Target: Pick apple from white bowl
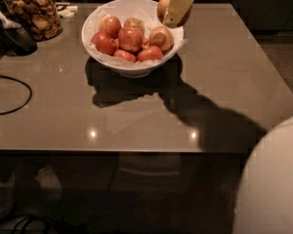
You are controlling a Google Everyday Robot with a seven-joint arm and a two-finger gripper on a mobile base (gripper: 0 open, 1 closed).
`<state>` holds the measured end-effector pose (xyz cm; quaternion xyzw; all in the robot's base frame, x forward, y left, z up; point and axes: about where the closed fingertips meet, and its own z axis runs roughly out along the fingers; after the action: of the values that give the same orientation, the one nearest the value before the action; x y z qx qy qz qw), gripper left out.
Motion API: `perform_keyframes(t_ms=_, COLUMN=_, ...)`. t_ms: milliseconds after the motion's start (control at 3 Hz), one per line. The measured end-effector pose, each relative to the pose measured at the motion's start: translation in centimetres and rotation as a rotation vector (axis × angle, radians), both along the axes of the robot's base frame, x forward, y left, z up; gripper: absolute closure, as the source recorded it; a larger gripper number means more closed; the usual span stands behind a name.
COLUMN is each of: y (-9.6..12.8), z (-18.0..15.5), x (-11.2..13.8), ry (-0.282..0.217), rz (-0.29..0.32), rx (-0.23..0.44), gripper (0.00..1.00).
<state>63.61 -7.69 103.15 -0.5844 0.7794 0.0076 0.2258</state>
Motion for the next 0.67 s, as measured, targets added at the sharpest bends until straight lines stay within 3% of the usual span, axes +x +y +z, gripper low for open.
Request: perform_keyframes(t_ms=667, y=1.2, z=4.0, x=-5.0, ry=-0.036, rz=0.12, rx=0.082, gripper=1.0)
